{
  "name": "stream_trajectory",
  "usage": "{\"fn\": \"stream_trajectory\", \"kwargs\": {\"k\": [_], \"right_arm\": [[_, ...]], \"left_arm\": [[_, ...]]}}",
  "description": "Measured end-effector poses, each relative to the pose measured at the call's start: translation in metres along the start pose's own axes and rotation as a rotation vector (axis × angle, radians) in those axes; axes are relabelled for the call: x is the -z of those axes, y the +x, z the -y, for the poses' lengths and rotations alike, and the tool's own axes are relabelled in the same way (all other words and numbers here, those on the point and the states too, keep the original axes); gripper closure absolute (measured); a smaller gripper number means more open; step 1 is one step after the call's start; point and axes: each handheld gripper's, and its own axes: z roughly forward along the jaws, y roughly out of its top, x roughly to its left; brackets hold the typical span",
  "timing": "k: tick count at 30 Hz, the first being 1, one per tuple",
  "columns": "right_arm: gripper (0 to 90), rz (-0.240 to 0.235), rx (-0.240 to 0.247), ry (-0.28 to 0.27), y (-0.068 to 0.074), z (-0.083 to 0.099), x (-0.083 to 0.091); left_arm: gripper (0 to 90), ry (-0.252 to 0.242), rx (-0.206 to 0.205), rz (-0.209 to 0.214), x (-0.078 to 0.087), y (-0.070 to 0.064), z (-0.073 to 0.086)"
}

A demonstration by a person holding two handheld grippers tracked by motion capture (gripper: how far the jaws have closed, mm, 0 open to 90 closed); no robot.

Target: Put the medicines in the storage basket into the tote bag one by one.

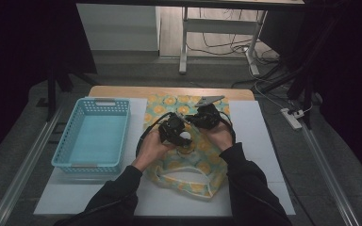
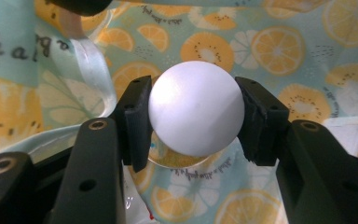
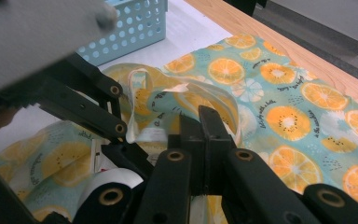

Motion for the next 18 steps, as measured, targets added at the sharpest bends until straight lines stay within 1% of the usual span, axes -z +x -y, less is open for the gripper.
{"fn": "stream_trajectory", "kwargs": {"k": [5,7,11,13,15,18], "right_arm": [[90.0,0.001,0.001,0.002,0.000,0.000,0.000],[90.0,-0.001,0.002,0.000,0.000,0.000,0.000],[90.0,0.000,0.006,-0.002,0.000,0.000,0.000],[90.0,-0.001,0.005,-0.003,0.001,0.000,0.001],[90.0,-0.001,0.004,-0.003,0.001,-0.001,0.001],[90.0,-0.005,0.005,-0.005,0.002,-0.001,0.001]], "left_arm": [[49.9,-0.018,0.014,0.007,-0.004,0.002,0.000],[48.3,-0.022,0.028,-0.011,-0.005,0.002,-0.001],[37.6,-0.044,0.040,-0.003,-0.001,0.001,-0.002],[34.3,-0.051,0.037,0.009,0.003,0.000,-0.001],[29.2,-0.059,0.032,0.008,0.007,-0.002,0.001],[23.1,-0.075,0.032,0.020,0.013,-0.004,0.005]]}}
